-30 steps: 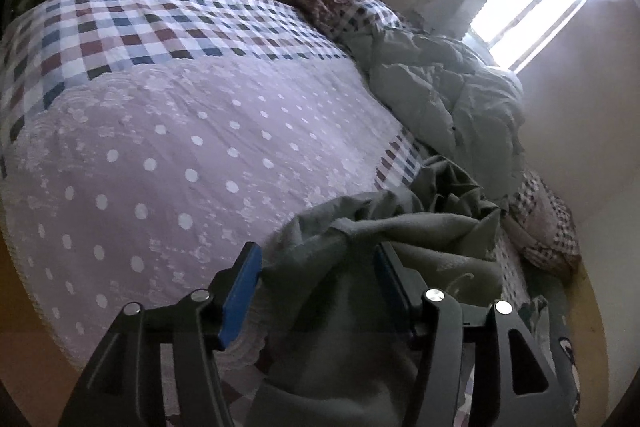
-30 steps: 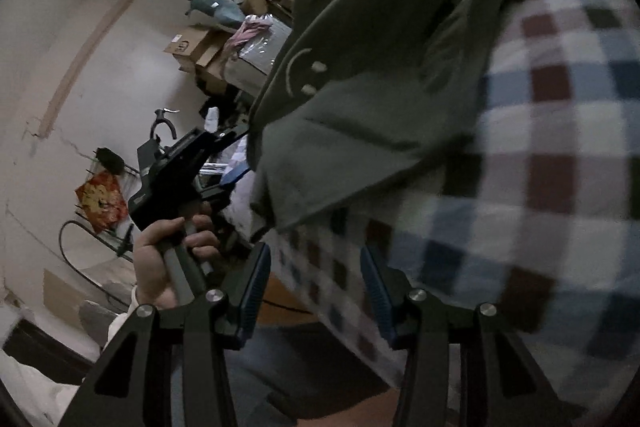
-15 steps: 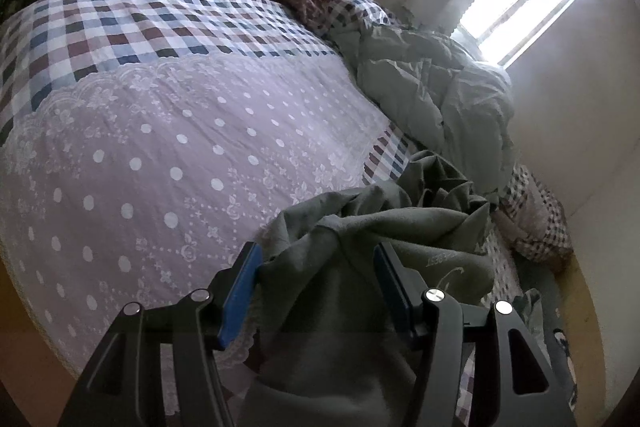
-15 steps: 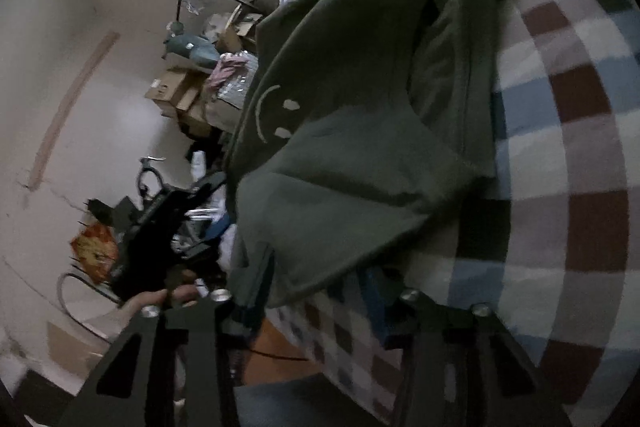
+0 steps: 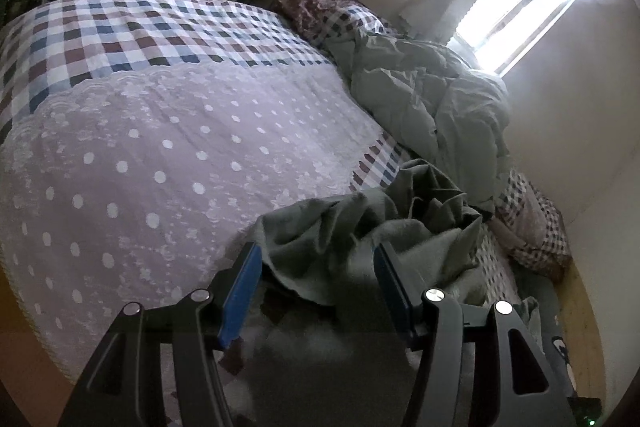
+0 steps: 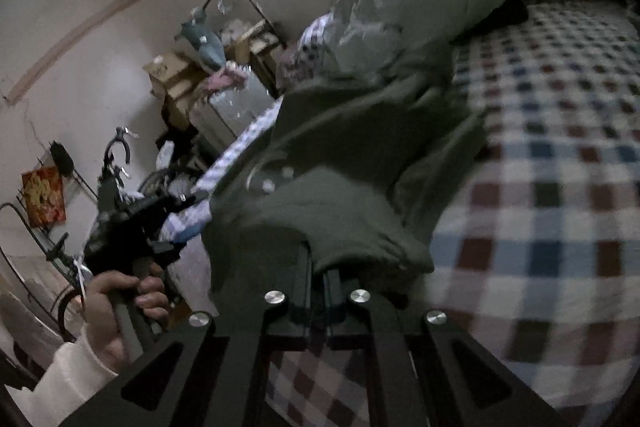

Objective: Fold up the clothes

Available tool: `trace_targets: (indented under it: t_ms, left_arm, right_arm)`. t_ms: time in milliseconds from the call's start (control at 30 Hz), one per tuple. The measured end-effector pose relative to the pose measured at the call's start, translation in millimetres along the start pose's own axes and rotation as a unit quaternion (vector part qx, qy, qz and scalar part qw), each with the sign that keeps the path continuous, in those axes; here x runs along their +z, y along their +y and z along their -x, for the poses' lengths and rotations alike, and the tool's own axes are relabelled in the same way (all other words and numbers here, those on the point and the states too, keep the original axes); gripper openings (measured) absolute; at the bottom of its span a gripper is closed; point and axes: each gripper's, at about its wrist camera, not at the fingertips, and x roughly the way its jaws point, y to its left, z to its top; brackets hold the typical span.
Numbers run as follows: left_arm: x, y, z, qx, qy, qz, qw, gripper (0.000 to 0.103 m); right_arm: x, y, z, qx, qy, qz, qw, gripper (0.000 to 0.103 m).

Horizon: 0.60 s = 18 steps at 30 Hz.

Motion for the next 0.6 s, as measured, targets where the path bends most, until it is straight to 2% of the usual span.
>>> trace_targets:
  t_ms: [300, 600]
  left_arm:
    - [-8.4, -27.5, -10.3, -0.014, 0.007, -0.023, 0.9996, 0.062]
    - [-25.3, -65.2, -24.1, -0.035, 0.020, -0.056, 0.9976, 0.062]
  right_arm:
    - [39.3, -41.3, 111.8, -0.034, -0.116, -0.020, 0.992, 0.002]
    - [50.9, -85.4, 218.6, -0.101, -0.224, -0.055, 0.968, 0.002]
